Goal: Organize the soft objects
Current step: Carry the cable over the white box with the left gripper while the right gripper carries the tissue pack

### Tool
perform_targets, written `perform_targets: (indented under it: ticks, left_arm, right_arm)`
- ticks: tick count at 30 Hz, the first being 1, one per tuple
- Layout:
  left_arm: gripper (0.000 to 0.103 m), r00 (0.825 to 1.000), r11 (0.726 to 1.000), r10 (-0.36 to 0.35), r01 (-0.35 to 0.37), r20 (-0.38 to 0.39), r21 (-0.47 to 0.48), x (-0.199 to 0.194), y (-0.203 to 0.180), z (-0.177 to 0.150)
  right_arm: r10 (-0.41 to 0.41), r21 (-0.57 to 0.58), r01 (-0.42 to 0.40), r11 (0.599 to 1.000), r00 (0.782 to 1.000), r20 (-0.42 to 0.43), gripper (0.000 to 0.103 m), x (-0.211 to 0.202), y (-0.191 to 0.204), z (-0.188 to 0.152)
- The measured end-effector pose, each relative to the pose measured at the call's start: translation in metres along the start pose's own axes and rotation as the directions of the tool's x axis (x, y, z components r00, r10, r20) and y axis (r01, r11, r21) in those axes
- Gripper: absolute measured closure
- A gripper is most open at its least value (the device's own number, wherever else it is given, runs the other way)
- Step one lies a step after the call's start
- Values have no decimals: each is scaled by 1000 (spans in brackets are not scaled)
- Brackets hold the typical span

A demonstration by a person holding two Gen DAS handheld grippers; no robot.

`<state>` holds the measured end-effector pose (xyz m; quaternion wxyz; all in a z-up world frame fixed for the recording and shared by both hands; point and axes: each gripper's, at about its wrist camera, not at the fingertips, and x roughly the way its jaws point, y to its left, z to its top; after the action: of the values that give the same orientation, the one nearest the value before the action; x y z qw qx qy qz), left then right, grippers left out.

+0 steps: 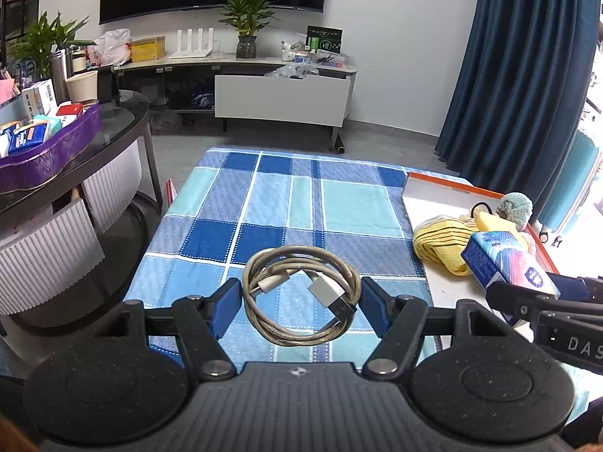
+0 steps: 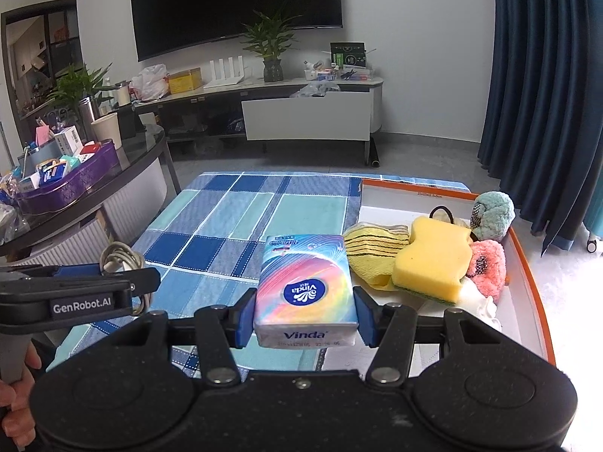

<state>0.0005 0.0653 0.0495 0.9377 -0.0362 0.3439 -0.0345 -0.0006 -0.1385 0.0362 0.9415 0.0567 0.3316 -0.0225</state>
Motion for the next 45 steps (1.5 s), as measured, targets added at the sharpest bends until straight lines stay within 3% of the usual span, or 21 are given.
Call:
perform_targets:
  ticks: [45]
  left_arm:
    - [34, 996, 991, -92, 92, -7, 99, 4, -57, 1]
  right_arm:
    - [-89, 103, 85, 991, 995, 38, 39, -24, -59, -3]
